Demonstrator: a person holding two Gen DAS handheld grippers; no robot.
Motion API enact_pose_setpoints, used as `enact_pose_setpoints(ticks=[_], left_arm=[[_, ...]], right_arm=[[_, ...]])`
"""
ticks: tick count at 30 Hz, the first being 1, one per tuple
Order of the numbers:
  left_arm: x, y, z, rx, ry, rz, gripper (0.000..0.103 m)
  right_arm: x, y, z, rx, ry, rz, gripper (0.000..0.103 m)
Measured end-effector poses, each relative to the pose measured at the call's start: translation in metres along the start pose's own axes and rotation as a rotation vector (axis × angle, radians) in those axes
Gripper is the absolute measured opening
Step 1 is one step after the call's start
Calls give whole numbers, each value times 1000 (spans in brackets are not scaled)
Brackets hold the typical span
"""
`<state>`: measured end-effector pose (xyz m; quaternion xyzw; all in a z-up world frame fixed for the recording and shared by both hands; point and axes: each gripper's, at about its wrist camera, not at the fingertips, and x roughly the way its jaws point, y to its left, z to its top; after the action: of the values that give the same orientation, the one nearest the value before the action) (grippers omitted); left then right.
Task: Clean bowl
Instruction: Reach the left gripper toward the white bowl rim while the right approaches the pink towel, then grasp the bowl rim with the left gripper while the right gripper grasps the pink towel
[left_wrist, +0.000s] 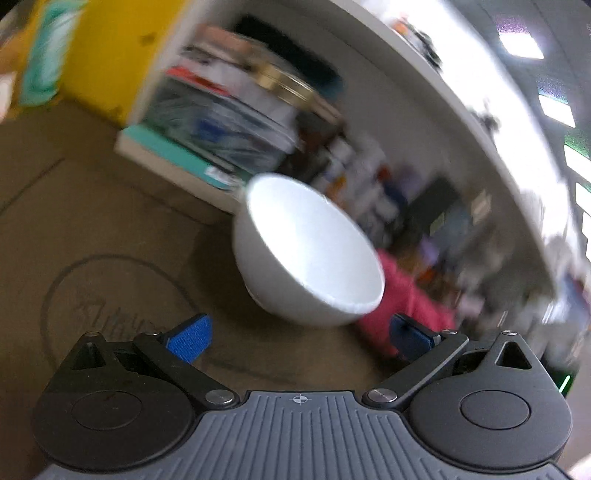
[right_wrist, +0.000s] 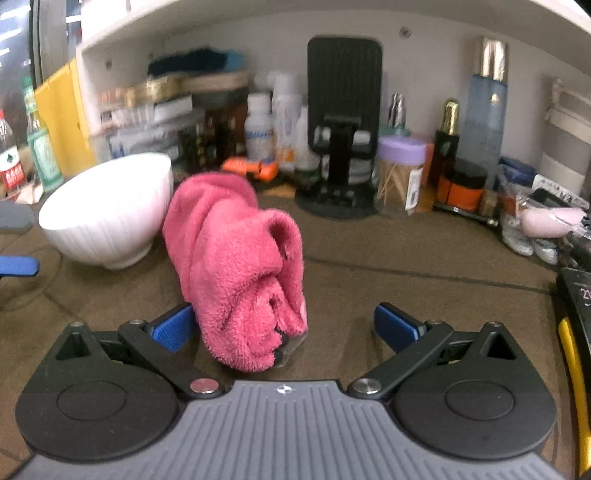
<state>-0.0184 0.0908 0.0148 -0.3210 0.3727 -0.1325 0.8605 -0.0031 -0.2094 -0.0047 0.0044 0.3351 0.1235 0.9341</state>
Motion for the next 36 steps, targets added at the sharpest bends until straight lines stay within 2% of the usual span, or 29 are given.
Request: enact_pose_setpoints(ticks=[3, 5, 6, 7, 9, 11, 12, 13, 14, 15, 17, 18, 19, 21, 23, 24, 26, 27, 28, 30, 33, 34, 35, 36], left_arm=[[10, -7, 25, -50, 26, -18, 103], [14, -4, 24, -88, 37, -21, 99], [22, -3, 31, -140, 59, -14, 84], [22, 4, 35, -158, 69, -14, 62], [29, 12, 33, -181, 90, 6, 44], [35, 15, 33, -168, 102, 23, 43], [37, 15, 34, -151, 101, 28, 40], [39, 15, 35, -132, 102, 35, 37], [41, 14, 37, -112, 106, 52, 35], [43, 15, 38, -108, 110, 54, 35], [50, 19, 42, -143, 139, 66, 40], [49, 20, 43, -149, 135, 66, 41], [49, 20, 43, -153, 131, 66, 44], [50, 16, 41, -132, 135, 75, 44], [51, 12, 39, -109, 138, 84, 40], [53, 8, 38, -92, 141, 96, 35], [52, -3, 33, -20, 125, 129, 34], [50, -8, 28, 30, 108, 149, 29], [47, -14, 24, 80, 91, 168, 22], [42, -26, 15, 180, 57, 207, 16], [35, -43, 2, 330, 5, 264, 15], [33, -49, -2, 375, -11, 283, 16], [33, -54, -6, 400, -18, 298, 16], [30, -64, -15, 472, -35, 334, 16]], right_arm=[[5, -5, 0, 10, 20, 0, 103], [7, 0, -1, -31, 31, -33, 103], [6, 2, -1, -46, 29, -44, 103], [6, 4, -2, -57, 27, -53, 103], [5, 6, -3, -63, 25, -58, 102], [3, 5, -4, -59, 16, -57, 90], [-1, 2, -5, -42, 1, -38, 67], [-2, 0, -6, -19, -9, -7, 57], [0, 1, -5, -3, -9, 6, 55], [0, -4, -4, 38, -13, 39, 56], [0, -14, 0, 108, -21, 123, 66], [0, -19, 2, 133, -34, 158, 86], [0, -20, 4, 138, -70, 163, 96], [2, -20, 8, 137, -111, 167, 96], [14, -20, 15, 138, -98, 189, 84], [27, -19, 20, 134, -50, 202, 63], [38, -18, 25, 128, -19, 215, 48], [41, -17, 29, 124, -27, 224, 37], [41, -16, 30, 120, -39, 219, 31], [33, -15, 28, 98, -76, 191, 27], [-4, -9, 22, 2, -208, 91, 27], [-23, -8, 22, -28, -257, 84, 27], [-34, -6, 22, -45, -267, 106, 27], [-55, -4, 21, -67, -266, 154, 27]])
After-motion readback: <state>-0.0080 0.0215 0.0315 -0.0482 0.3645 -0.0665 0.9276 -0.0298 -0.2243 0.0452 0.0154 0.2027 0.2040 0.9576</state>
